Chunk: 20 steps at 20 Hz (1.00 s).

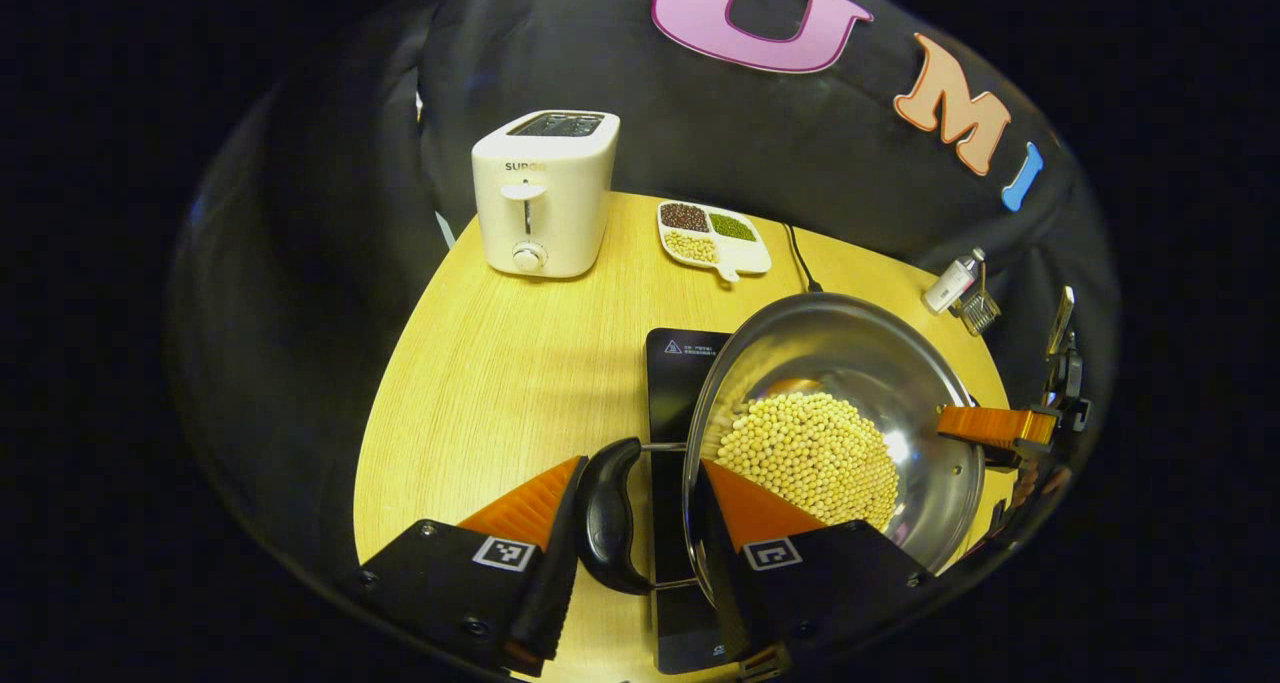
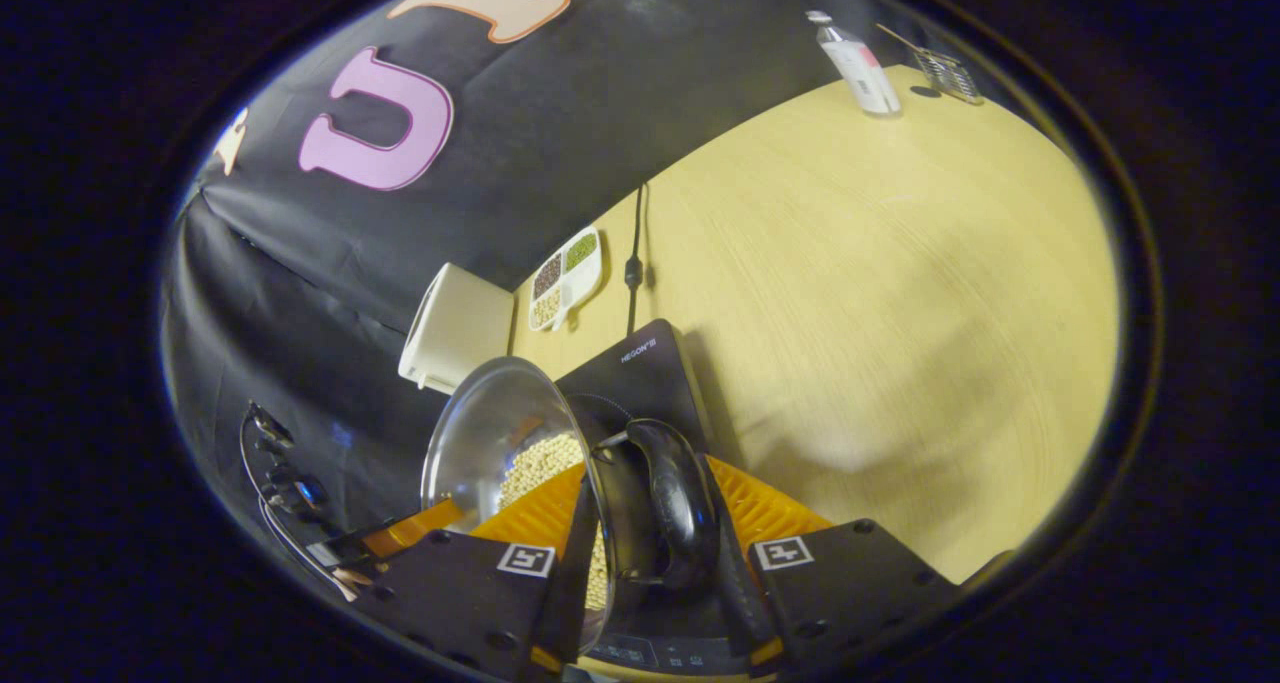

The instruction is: First push the handle of the pot to place it horizontally, then grasp the pot with both hands and set it on the induction cooktop.

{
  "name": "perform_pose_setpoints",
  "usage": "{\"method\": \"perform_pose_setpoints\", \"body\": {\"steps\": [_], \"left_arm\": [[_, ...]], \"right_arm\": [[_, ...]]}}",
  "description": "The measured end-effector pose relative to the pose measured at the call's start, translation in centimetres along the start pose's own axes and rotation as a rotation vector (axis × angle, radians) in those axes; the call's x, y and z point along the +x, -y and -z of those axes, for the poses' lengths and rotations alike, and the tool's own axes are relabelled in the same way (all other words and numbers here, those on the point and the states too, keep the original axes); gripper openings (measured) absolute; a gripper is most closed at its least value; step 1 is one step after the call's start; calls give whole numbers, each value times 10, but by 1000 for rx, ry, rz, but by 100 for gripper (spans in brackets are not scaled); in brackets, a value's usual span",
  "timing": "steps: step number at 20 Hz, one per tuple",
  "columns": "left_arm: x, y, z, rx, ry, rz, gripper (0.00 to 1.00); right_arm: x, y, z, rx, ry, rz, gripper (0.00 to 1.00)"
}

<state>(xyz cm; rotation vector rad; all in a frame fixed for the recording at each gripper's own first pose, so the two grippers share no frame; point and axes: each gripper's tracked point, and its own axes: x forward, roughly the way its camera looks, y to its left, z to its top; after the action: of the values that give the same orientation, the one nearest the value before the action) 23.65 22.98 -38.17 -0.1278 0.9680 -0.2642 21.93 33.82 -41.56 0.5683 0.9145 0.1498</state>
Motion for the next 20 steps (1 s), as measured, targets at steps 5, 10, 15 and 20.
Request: {"method": "perform_pose_setpoints", "body": {"steps": [5,10,15,20], "left_arm": [[-16,2,-15,11,95,-20,87],[-52,-2,-24,85,182,-138,98],[-86,27,-23,103,238,-166,98],[-120,76,-21,92,296,-206,97]], "right_arm": [[-30,15,-14,-44,45,39,80],[-82,37,-39,-81,150,107,93],[-140,51,-59,-64,226,98,93],[-193,72,-74,-95,278,58,100]]}}
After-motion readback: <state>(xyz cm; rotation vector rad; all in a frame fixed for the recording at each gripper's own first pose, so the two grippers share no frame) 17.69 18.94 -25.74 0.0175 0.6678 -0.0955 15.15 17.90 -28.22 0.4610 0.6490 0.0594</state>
